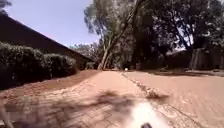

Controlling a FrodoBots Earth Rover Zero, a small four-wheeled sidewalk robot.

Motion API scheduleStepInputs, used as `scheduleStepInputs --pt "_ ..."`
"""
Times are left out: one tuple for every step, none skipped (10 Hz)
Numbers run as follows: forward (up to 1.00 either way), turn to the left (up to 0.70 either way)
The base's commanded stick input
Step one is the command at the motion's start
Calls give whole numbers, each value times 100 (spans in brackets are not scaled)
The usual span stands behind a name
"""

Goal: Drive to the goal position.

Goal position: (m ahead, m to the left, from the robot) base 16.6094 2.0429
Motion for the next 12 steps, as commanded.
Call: scheduleStepInputs --pt "70 0" --pt "70 0" --pt "70 0" --pt "70 0" --pt "70 0" --pt "70 0" --pt "70 0" --pt "70 0" --pt "70 0" --pt "70 0" --pt "70 0" --pt "70 0"
